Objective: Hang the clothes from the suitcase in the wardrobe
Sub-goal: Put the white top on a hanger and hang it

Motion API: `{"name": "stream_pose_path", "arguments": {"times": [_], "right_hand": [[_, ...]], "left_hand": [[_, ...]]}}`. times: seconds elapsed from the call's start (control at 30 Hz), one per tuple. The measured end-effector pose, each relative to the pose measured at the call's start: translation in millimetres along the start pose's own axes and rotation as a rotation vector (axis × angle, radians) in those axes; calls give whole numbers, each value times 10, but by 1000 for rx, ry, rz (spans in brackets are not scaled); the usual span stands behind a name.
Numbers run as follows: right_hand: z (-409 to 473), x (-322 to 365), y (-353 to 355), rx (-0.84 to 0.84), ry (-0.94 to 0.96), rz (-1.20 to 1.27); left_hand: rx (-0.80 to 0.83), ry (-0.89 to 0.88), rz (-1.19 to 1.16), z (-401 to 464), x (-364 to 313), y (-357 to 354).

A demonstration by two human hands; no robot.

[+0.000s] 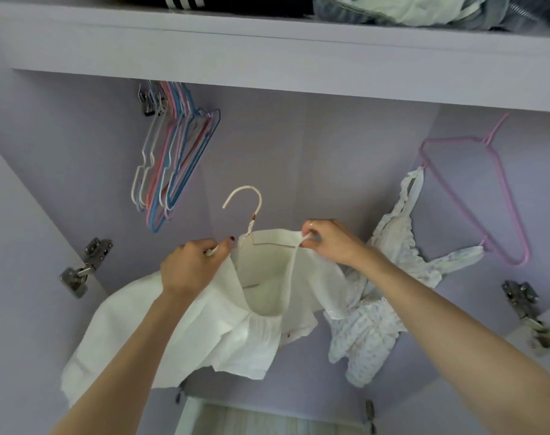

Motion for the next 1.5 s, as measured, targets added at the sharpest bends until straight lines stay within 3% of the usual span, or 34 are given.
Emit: {"name": "stream_pose_path", "arguments": {"times": [0.17, 0.23, 0.57, 0.77, 0.93, 1.07, 1.2, 1.33, 1.5], "right_hand": [[-54, 345, -195, 89, -58, 298], [-45, 306, -214, 111, -100, 268], [-213, -109, 206, -263, -292, 339], [-345, -347, 312, -204, -299, 204], [-366, -391, 351, -176, -277, -15], [-468, -370, 505, -308, -398, 59], [-633, -484, 605, -377, -483, 21], [-892, -597, 749, -396, -609, -88], [-1194, -764, 907, -358, -785, -187]], "left_hand": [[-69, 49, -99, 64, 42, 82], [-78, 37, -129, 86, 72, 96], [-142, -29, -65, 132, 294, 267], [-196, 154, -145, 195, 294, 298], [-190, 159, -208, 274, 241, 295], [-195, 91, -246, 261, 233, 271], [-80, -82, -283, 228, 273, 69], [104, -243, -195, 151, 151, -200], [121, -296, -253, -13, -314, -254]]}}
Point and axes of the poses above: each hand's wrist, its own z-axis towards the middle knuckle, its own y-axis out of the back of the hand, x = y × z, the point moved 6 cm from there along z, towards the middle knuckle, and after that the axes turned 11 degrees about -x, right-handed, at the moved point
